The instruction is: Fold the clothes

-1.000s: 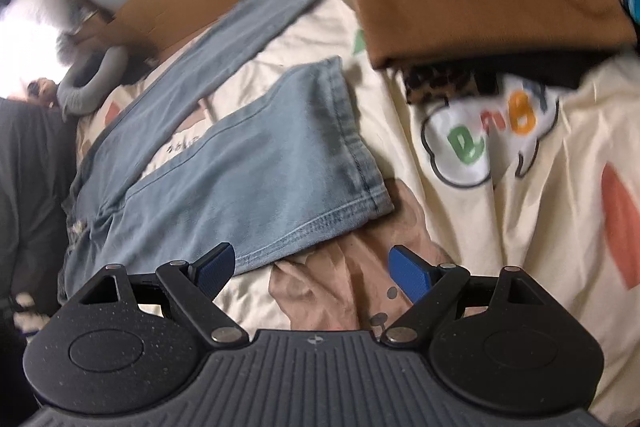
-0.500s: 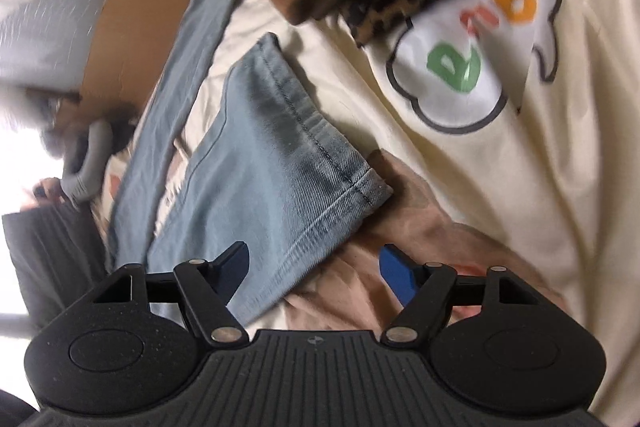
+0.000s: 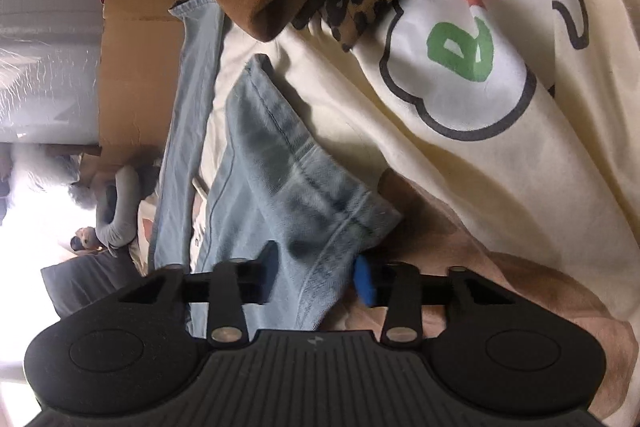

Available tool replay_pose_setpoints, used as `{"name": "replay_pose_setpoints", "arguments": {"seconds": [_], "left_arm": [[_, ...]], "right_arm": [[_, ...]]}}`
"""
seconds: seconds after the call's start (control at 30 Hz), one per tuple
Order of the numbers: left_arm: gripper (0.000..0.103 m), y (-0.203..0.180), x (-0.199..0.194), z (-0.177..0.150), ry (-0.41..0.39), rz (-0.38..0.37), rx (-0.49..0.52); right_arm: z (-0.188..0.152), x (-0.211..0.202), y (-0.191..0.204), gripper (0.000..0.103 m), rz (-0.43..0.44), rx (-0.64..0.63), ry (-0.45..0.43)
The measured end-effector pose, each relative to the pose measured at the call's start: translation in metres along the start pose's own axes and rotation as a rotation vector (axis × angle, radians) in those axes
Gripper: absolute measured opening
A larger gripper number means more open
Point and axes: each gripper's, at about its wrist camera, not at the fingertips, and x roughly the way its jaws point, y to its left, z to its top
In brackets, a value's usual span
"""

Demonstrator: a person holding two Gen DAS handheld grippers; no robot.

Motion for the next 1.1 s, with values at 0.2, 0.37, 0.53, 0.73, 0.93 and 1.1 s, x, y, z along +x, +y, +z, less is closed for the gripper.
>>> {"name": "replay_pose_setpoints", "arguments": {"seconds": [0.2,0.37,0.53,0.73,0.93,1.1], "left_arm": [[0.086,0.004,0.007,-0.004,0.013,0.005,-0.018],[0.086,0.004,0.014,-0.006,0.027,0.015,0.004],[0.086,0.003,0.017,-0.004,0.027,0.004,0.003],[0.082,0.011,0.019,-0.001,-0.016,-0.046,-0.058],[0.061,0.029,0.034,0.001,-0.036,-0.062,-0.162],[0.06,0.043,0.049,0.004,-0.062,-0.128,-0.258]], "right_arm": [[0.001,-0.023,0.011,0.038,0.135,0.021,-0.03],[0.001,-0.017,0.012,0.038,0.139,0.013,-0.017],[0.007,0.0,0.007,0.038,0.079,0.004,-0.007],[0.012,0.008,0.016,0.02,0.027,-0.012,-0.022],[0.013,-0.011,0.04,0.007,0.001,-0.102,-0.067],[0.01,-0.029,0.072,0.006,-0.077,-0.198,-0.098]]}}
